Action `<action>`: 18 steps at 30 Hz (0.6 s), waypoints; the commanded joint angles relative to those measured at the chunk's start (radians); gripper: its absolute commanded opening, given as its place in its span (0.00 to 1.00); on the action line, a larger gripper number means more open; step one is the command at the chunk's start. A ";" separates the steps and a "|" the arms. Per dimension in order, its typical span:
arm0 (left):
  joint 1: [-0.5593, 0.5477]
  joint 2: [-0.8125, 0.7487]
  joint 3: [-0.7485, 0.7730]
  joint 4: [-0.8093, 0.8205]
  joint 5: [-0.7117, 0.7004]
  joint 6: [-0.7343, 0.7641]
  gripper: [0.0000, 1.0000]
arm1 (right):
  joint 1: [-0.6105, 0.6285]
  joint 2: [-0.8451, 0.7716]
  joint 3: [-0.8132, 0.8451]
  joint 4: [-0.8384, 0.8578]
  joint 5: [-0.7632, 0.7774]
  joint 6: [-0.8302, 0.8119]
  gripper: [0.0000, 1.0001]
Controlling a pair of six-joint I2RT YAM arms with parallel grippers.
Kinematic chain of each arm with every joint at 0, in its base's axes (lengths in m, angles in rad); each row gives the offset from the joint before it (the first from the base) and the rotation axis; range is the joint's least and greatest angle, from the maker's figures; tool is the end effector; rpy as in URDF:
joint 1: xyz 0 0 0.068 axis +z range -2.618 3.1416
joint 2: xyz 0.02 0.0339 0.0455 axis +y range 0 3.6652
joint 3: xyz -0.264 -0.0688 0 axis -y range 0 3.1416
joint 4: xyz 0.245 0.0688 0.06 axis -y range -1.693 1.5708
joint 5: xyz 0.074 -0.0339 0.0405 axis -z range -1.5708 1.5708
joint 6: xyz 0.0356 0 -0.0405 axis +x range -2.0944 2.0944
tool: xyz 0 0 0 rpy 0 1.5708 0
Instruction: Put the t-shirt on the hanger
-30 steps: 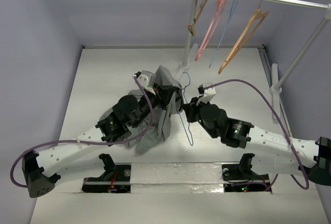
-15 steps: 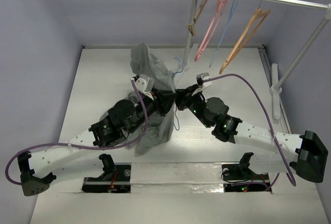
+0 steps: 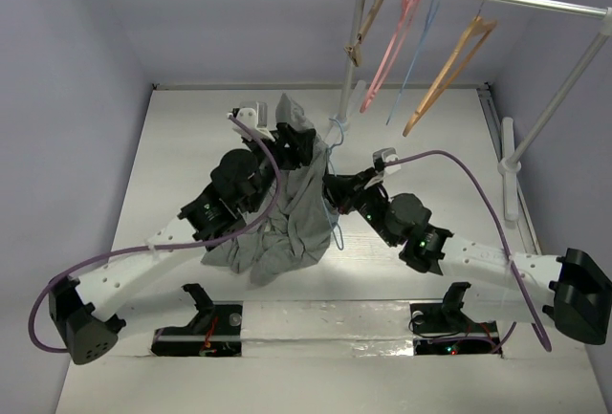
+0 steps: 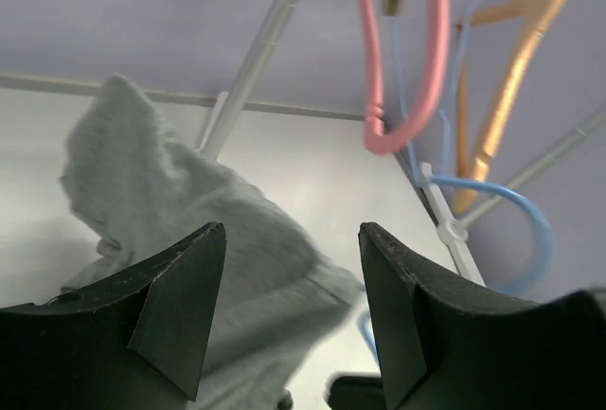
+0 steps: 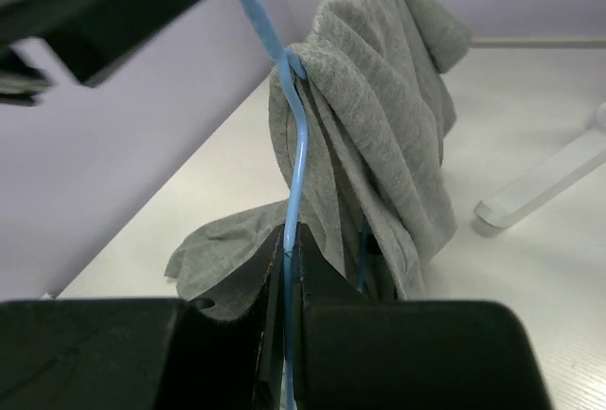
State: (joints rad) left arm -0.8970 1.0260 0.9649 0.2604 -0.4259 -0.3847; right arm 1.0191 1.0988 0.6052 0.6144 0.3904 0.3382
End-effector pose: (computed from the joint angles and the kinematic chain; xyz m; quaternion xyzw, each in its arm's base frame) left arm 0.1586 -0.1750 0.4053 -0.0014 0.6402 -0.3450 0.6864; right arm 0.1427 0.2061 0.2983 -0.0804 0.6617 0.3608 0.6523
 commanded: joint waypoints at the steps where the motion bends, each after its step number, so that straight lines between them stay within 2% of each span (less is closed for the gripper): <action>1: 0.067 0.040 0.035 0.100 0.068 -0.078 0.55 | -0.005 -0.050 -0.001 0.100 0.024 -0.011 0.00; 10: 0.112 0.138 0.028 0.198 0.116 -0.177 0.57 | -0.005 -0.059 -0.007 0.110 0.013 -0.021 0.00; 18: 0.112 0.172 0.001 0.177 0.141 -0.249 0.64 | -0.005 -0.057 -0.001 0.113 0.022 -0.031 0.00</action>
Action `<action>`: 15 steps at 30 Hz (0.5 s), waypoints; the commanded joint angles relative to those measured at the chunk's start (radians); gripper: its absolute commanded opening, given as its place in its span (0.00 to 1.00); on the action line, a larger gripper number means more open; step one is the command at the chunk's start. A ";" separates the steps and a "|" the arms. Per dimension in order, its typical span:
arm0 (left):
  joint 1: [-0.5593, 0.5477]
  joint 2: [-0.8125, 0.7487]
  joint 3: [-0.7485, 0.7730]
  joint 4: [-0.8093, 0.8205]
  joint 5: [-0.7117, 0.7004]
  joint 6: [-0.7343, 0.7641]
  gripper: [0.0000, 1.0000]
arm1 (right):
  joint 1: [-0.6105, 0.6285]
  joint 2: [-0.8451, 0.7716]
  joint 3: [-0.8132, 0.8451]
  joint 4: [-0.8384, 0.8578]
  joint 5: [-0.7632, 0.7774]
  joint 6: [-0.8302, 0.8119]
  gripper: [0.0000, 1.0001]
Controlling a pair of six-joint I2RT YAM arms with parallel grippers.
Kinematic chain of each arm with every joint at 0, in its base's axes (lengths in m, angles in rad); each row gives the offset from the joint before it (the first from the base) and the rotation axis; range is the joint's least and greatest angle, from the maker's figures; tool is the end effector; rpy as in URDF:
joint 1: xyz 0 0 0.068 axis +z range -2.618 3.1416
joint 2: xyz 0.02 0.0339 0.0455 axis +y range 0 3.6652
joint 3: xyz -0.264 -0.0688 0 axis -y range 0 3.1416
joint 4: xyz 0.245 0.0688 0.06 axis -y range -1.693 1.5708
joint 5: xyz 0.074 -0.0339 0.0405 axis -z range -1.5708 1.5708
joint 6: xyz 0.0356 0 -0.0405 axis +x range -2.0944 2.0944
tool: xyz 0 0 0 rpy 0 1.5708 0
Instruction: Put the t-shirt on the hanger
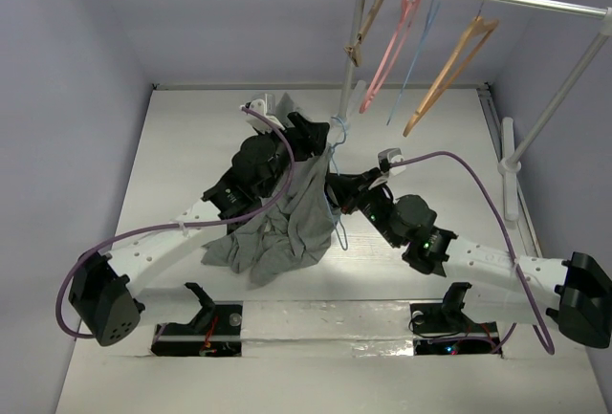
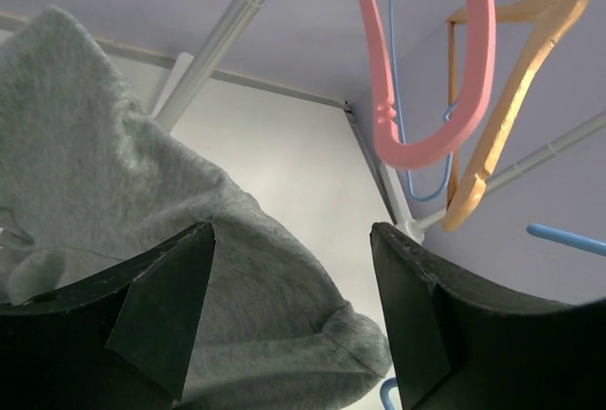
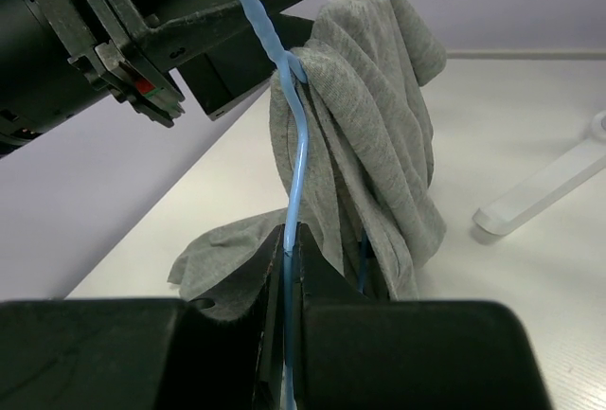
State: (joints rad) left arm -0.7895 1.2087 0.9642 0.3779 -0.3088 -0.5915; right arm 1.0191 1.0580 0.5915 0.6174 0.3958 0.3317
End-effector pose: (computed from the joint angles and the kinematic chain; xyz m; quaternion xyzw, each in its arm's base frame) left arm 0.2089 -0.1952 0.3736 -0.0509 0.6588 -0.3956 0.6378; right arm 0.1385 0.1988 0.3030 -0.0750 0.6519 0.3649 0.6605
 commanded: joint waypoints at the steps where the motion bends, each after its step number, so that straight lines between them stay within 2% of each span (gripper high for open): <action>1: 0.004 -0.006 0.008 0.053 0.031 -0.053 0.64 | -0.005 -0.012 0.016 0.110 0.015 -0.031 0.00; 7: 0.004 0.029 0.001 0.108 0.077 -0.085 0.64 | -0.005 0.031 0.040 0.123 -0.009 -0.039 0.00; 15: 0.004 0.049 -0.079 0.246 0.102 -0.159 0.57 | -0.005 0.077 0.079 0.131 -0.014 -0.054 0.00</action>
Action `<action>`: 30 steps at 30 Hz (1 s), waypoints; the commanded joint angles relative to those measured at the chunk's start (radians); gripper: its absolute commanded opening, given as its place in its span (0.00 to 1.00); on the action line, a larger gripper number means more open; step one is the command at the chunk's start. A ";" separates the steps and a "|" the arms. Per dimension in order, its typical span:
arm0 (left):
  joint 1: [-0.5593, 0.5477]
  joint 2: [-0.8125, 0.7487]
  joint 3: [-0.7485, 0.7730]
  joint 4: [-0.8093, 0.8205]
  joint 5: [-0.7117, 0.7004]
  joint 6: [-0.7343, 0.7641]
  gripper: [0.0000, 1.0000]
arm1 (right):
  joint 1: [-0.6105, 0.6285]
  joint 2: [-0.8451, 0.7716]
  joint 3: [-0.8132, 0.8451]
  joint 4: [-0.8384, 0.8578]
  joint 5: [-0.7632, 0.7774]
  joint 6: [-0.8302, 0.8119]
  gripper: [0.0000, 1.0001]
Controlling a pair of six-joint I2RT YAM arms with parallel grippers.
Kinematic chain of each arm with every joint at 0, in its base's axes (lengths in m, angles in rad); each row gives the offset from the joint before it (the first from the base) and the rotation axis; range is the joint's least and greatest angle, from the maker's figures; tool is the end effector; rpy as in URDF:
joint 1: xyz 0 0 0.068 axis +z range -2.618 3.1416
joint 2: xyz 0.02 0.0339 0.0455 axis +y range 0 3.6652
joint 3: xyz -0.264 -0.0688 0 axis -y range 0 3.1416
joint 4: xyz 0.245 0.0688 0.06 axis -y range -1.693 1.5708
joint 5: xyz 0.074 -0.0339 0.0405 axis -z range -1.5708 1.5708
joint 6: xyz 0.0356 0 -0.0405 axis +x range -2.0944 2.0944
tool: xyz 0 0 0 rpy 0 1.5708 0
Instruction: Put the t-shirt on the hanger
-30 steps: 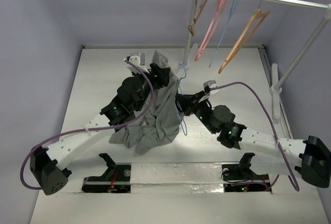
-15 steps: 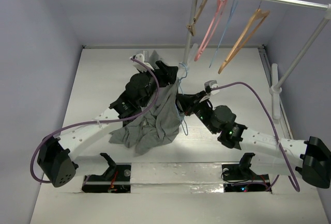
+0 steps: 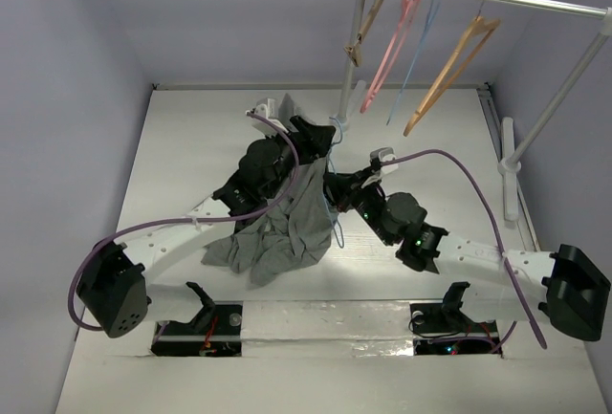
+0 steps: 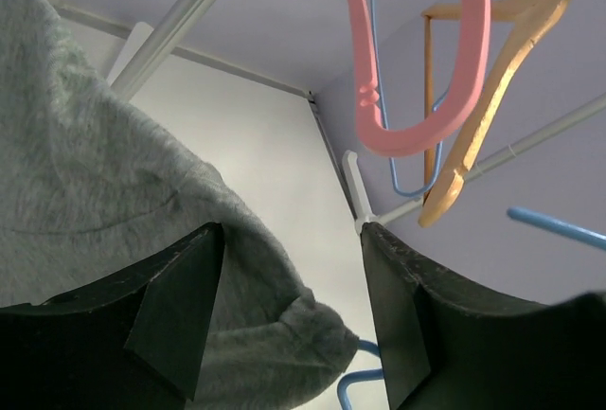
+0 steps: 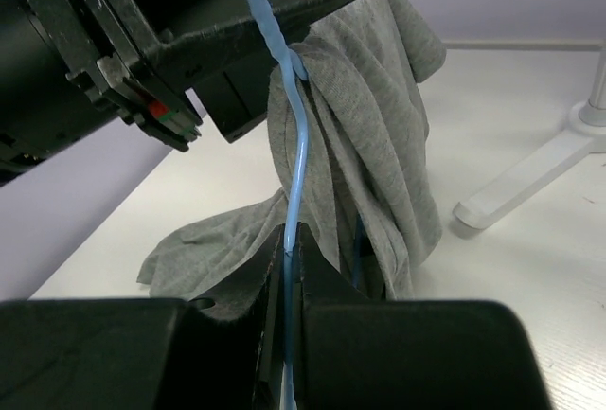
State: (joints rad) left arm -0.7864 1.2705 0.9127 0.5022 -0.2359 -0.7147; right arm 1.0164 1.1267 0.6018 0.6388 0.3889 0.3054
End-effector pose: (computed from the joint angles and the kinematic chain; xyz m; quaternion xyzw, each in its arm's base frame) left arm 0.2177 -0.2064 0.3517 -0.0657 0.6525 -0.4559 0.6017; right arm 0.1457 0.2096 0.2932 -0.0922 0.6625 0.3479 0.6569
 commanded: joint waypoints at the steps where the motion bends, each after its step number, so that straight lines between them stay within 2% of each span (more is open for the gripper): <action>1: 0.001 -0.014 -0.043 0.134 0.026 -0.038 0.56 | -0.002 0.011 0.069 0.110 -0.008 -0.031 0.00; 8: 0.001 -0.040 -0.129 0.251 0.029 -0.071 0.44 | -0.002 0.059 0.113 0.099 -0.016 -0.037 0.00; 9: 0.001 -0.045 -0.136 0.266 0.024 -0.071 0.37 | -0.002 0.062 0.118 0.098 -0.013 -0.035 0.00; 11: 0.001 -0.057 -0.155 0.274 0.024 -0.068 0.29 | -0.002 0.068 0.121 0.091 -0.019 -0.028 0.00; 12: 0.001 -0.062 -0.158 0.276 0.023 -0.063 0.19 | -0.002 0.070 0.121 0.090 -0.024 -0.025 0.00; 14: 0.001 -0.074 -0.166 0.279 0.021 -0.062 0.10 | -0.002 0.073 0.124 0.076 -0.041 -0.012 0.00; 15: 0.001 -0.079 -0.169 0.279 0.020 -0.063 0.03 | -0.002 0.074 0.124 0.073 -0.044 -0.011 0.00; 16: 0.001 -0.085 -0.175 0.274 0.011 -0.063 0.00 | -0.002 0.076 0.119 0.071 -0.050 -0.003 0.00; 21: 0.001 -0.135 -0.189 0.251 -0.003 -0.063 0.00 | -0.002 0.047 0.108 0.018 -0.071 0.021 0.00; 23: 0.001 -0.170 -0.199 0.249 -0.014 -0.062 0.00 | -0.002 0.033 0.112 -0.040 -0.084 0.037 0.07; 25: 0.001 -0.194 -0.201 0.231 -0.022 -0.052 0.00 | -0.002 0.007 0.112 -0.086 -0.093 0.047 0.19; 26: 0.001 -0.216 -0.201 0.226 -0.031 -0.049 0.00 | -0.002 -0.005 0.107 -0.114 -0.097 0.054 0.29; 30: 0.001 -0.256 -0.198 0.208 -0.045 -0.038 0.00 | -0.002 -0.056 0.099 -0.195 -0.097 0.064 0.40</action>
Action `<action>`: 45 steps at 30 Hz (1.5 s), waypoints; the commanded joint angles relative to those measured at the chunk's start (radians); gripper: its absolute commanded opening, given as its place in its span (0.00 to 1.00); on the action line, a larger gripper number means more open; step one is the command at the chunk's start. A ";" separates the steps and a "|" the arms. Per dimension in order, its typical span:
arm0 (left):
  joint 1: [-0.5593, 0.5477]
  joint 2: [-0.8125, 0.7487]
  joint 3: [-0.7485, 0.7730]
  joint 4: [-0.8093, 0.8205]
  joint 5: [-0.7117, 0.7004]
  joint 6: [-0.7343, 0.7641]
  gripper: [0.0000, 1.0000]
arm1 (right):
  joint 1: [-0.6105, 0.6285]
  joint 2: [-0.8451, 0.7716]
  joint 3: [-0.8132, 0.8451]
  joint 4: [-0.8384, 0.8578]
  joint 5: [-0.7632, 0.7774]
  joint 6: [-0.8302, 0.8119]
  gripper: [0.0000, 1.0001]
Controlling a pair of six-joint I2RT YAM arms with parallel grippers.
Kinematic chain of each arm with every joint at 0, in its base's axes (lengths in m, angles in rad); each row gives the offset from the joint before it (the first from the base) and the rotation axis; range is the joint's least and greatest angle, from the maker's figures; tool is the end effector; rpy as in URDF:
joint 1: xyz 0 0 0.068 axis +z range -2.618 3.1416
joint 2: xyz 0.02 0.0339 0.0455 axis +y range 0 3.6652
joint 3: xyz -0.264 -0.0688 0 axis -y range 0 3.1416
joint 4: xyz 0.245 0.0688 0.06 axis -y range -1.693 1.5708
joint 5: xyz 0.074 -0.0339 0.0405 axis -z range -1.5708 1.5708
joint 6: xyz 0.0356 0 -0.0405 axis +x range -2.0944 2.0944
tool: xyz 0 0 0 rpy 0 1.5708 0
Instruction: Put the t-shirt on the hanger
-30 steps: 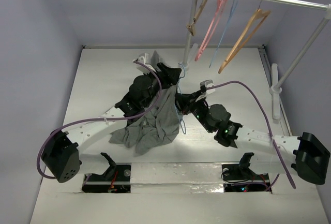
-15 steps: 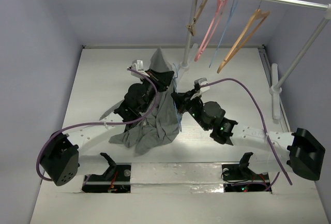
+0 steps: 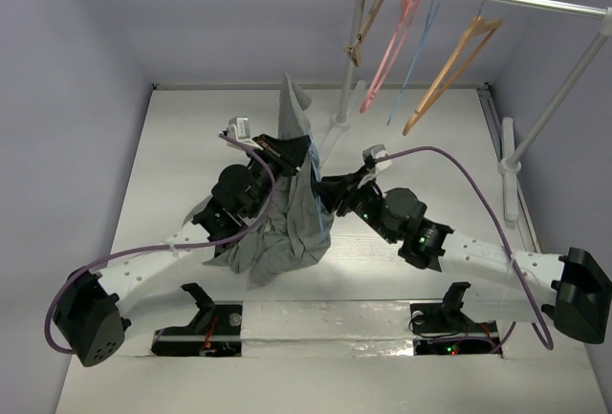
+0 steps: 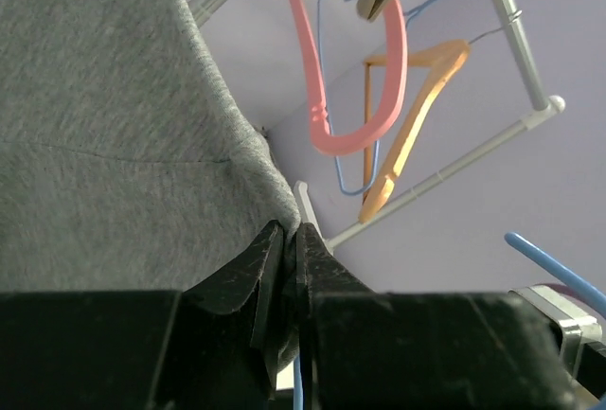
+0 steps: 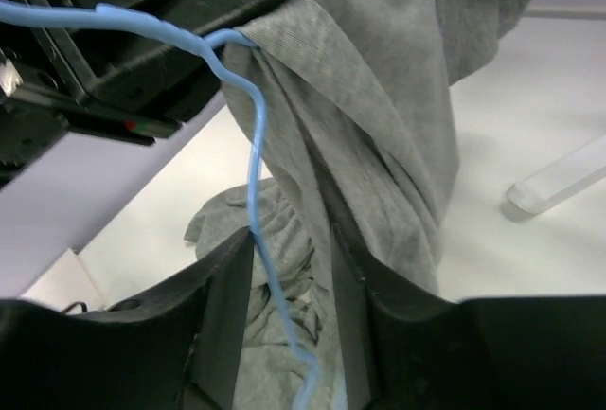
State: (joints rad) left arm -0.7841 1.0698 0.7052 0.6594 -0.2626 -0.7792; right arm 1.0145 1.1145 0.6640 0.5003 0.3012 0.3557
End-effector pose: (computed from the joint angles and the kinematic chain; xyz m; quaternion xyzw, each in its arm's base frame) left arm 0.1815 -0.1680 0.3452 -0.1037 0.5907 -0.5057 0.6202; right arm 0.1453 0.2137 0.3032 -0.1176 0.6800 0.3732 0.6201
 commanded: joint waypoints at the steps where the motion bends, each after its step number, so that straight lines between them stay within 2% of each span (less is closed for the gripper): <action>1: -0.001 -0.062 0.013 0.048 -0.023 0.029 0.00 | -0.001 -0.064 0.031 -0.066 -0.020 0.011 0.46; 5: -0.001 -0.096 0.019 0.031 -0.033 0.034 0.00 | -0.001 -0.110 0.016 -0.167 -0.016 0.020 0.57; 10: -0.001 -0.128 0.034 0.006 -0.029 0.037 0.00 | -0.023 -0.157 -0.104 -0.180 0.015 0.048 0.51; 13: -0.001 -0.145 0.037 -0.003 -0.029 0.038 0.00 | -0.059 -0.154 -0.190 -0.129 -0.069 0.068 0.57; 18: -0.001 -0.151 0.042 -0.004 -0.017 0.035 0.00 | -0.069 -0.050 -0.250 -0.010 -0.177 0.054 0.56; 25: -0.001 -0.156 0.043 -0.014 -0.020 0.041 0.00 | -0.080 0.074 -0.247 0.127 -0.295 0.054 0.55; 30: -0.001 -0.160 0.039 -0.007 -0.023 0.041 0.00 | -0.080 0.056 -0.259 0.139 -0.290 0.054 0.55; 34: -0.001 -0.151 0.040 0.006 -0.017 0.034 0.00 | -0.080 0.111 -0.205 0.103 -0.266 0.042 0.56; 43: -0.001 -0.140 0.040 0.038 -0.017 0.020 0.00 | -0.080 0.169 -0.190 0.149 -0.215 0.049 0.39; 44: -0.001 -0.133 0.039 0.043 -0.015 0.015 0.00 | -0.080 0.171 -0.190 0.155 -0.215 0.052 0.24; 45: -0.001 -0.130 0.039 0.048 -0.017 0.014 0.00 | -0.080 0.171 -0.193 0.161 -0.215 0.057 0.17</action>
State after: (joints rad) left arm -0.7841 0.9463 0.7052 0.5915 -0.2882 -0.7601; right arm 0.9405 1.2850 0.4377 0.5694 0.0593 0.4137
